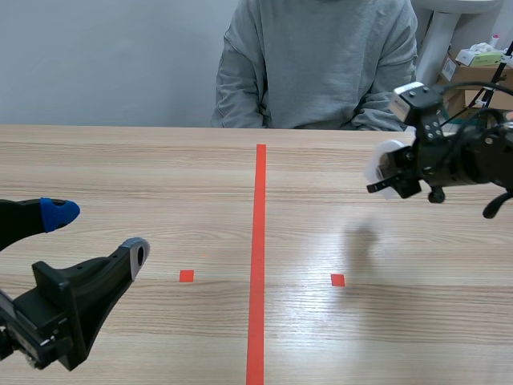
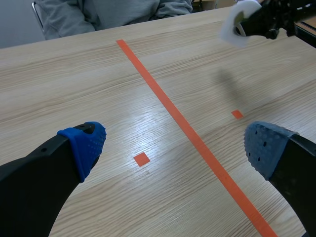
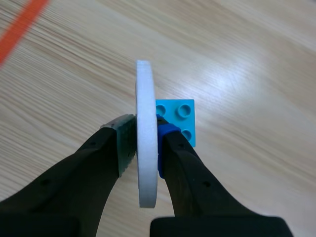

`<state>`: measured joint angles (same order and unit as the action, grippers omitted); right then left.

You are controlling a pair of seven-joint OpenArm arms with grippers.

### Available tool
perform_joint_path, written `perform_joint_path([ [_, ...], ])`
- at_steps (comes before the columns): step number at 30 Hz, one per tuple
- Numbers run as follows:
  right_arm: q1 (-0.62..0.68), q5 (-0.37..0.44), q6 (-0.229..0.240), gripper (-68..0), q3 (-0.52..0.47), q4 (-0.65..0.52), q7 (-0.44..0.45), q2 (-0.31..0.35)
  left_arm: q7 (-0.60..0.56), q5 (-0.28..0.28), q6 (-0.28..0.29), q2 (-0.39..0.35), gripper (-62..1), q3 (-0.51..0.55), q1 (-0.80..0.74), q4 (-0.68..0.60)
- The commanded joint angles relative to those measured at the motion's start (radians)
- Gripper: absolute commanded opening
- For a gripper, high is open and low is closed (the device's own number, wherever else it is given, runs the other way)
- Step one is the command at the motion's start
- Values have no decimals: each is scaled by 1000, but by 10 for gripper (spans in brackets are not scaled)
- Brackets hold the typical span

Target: Do the leaf sorting experiment

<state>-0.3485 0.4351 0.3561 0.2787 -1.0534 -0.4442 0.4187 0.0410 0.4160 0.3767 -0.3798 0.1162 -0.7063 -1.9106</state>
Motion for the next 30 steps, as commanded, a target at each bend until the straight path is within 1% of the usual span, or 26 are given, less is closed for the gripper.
perform_joint_path([
  [1, 11, 0, -13, -642, -53, -6, -6, 11, -13, 6, 3, 2, -9, 3, -5, -3],
  [4, 73, -8, -20, -642, -172, -6, -22, 11, -13, 6, 3, -2, -9, 3, -5, -3],
  [6, 111, -37, -21, -642, -246, -6, -16, 11, -14, 6, 3, -4, -9, 3, -5, -3],
  [9, 162, -89, -32, -642, -343, -6, 14, 11, -14, 6, 3, -3, -9, 3, -5, -3],
  [11, 195, -129, -40, -642, -402, -6, 48, 11, -14, 6, 3, -3, -9, 3, -5, -3],
  [12, 210, -151, -51, -642, -427, -5, 68, 11, -14, 6, 3, -3, -9, 3, -5, -3],
  [15, 238, -208, -54, -642, -489, -5, 108, 11, -14, 6, 3, -3, -9, 3, -5, -3],
  [19, 240, -251, -55, -638, -523, 21, 144, 11, -13, 6, 2, -3, -9, 3, 4, -3],
  [24, 240, -251, -54, -638, -522, 83, 194, 8, 5, 6, 2, -3, -9, 3, 15, -3],
  [30, 240, -249, -54, -630, -521, 140, 216, 8, 6, 6, 2, -3, -9, 3, 14, -3],
])
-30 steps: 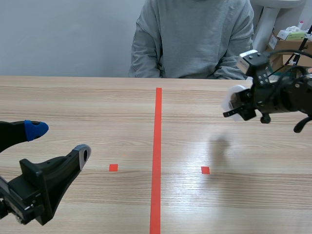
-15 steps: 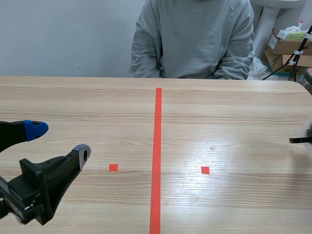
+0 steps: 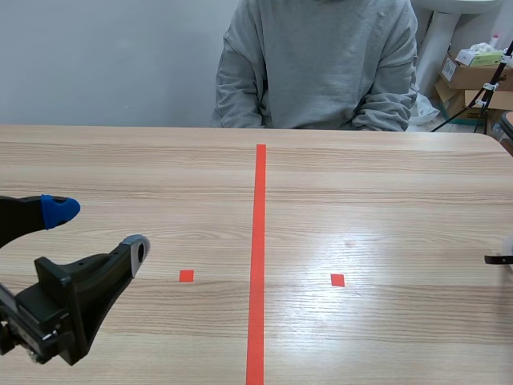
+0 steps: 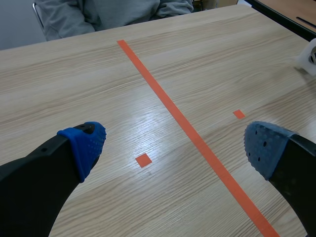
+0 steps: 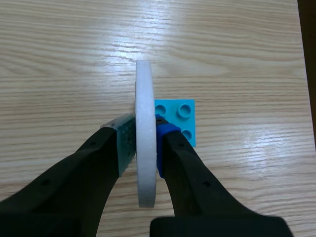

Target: Do the leaf sorting experiment

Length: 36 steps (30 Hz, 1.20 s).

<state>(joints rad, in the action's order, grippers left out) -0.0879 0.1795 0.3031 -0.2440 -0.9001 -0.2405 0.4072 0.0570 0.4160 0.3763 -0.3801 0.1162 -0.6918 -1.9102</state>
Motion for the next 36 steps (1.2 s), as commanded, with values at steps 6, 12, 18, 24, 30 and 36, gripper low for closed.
perform_joint_path([
  [6, -10, 7, -1, -561, 1, -5, 11, 16, -6, 6, 3, -3, -9, 3, 0, -4],
  [12, -9, 6, -1, -342, 1, -6, -7, 17, -3, 6, 3, -3, -9, 3, 0, -4],
  [18, -8, 6, 0, -133, 1, -21, -38, 18, 17, 6, 3, -3, -9, 3, 0, -4],
  [24, 23, 6, 55, -133, -21, -94, -52, 23, 20, 6, 3, -3, -9, 3, 0, -4],
  [30, 132, 9, 98, -133, -88, -262, -69, 22, 18, 6, 3, -3, -9, 3, 0, -4],
  [36, 298, 82, 162, -133, -172, -476, -78, 22, 14, 6, 3, -3, -9, 3, 0, -4],
])
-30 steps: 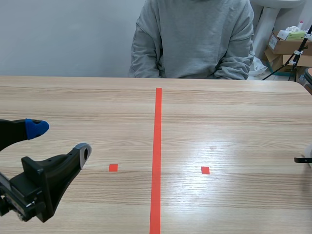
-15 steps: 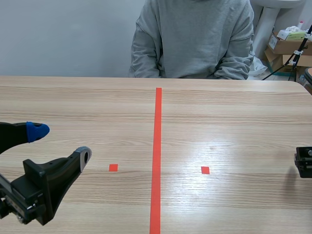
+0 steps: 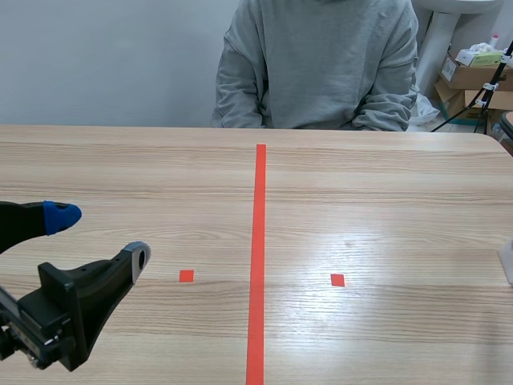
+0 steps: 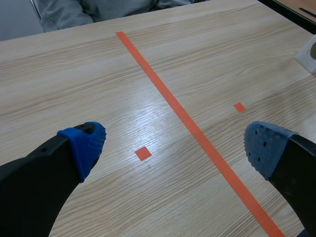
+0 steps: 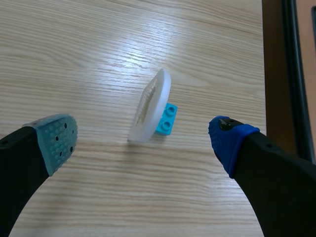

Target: Do the leaf sorting experiment

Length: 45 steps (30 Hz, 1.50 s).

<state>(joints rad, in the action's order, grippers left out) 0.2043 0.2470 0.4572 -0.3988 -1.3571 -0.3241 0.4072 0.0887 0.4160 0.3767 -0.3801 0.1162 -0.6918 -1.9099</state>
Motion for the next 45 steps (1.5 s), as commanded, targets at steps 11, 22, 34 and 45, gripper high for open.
perform_joint_path([
  [11, 248, 187, 275, -132, -71, -362, -4, 13, -17, 6, 3, -3, -9, 32, 0, -4],
  [22, 367, 376, 288, -133, -46, -604, -82, 14, -17, 7, 3, -3, -9, 46, 0, -4],
  [34, 380, 393, 288, -133, 147, -633, -164, 14, -16, 7, 3, -6, -9, 46, 0, -4],
  [45, 380, 393, 288, -133, 147, -633, -148, 14, -15, 7, 3, -5, -9, 46, 0, -4],
])
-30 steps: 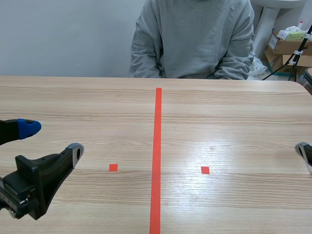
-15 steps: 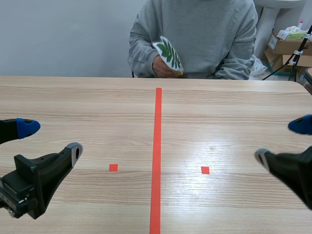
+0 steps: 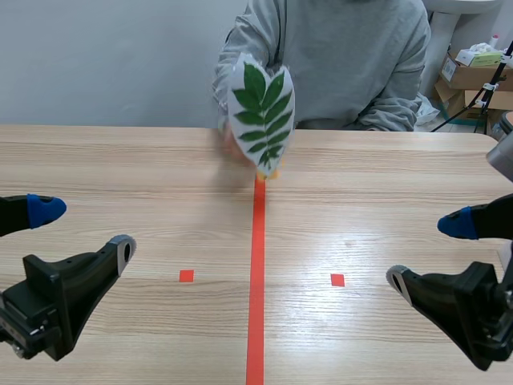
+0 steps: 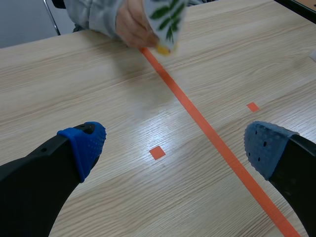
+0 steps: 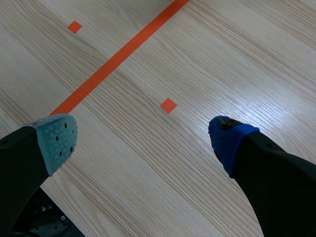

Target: Do the leaf sorting experiment

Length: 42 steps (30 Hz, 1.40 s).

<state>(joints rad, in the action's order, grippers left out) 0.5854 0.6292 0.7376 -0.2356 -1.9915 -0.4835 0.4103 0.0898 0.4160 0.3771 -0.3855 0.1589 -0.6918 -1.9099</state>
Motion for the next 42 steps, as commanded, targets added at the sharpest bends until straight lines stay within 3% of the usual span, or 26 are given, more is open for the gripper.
perform_joint_path([
  [1, -2, 10, 8, -133, -19, 2, 11, 11, -13, 7, 3, 0, -9, 3, 0, -4],
  [9, -1, 12, 8, -133, -18, 2, 11, 11, -10, 7, 3, 0, -9, 3, 0, -4],
  [16, -4, 84, 8, -133, -18, 2, 11, 11, -10, 6, 2, 6, -9, 3, 0, -4],
  [42, -4, 90, 8, -133, -18, 2, 11, 13, -10, 6, 3, 5, -9, 3, 0, -4],
])
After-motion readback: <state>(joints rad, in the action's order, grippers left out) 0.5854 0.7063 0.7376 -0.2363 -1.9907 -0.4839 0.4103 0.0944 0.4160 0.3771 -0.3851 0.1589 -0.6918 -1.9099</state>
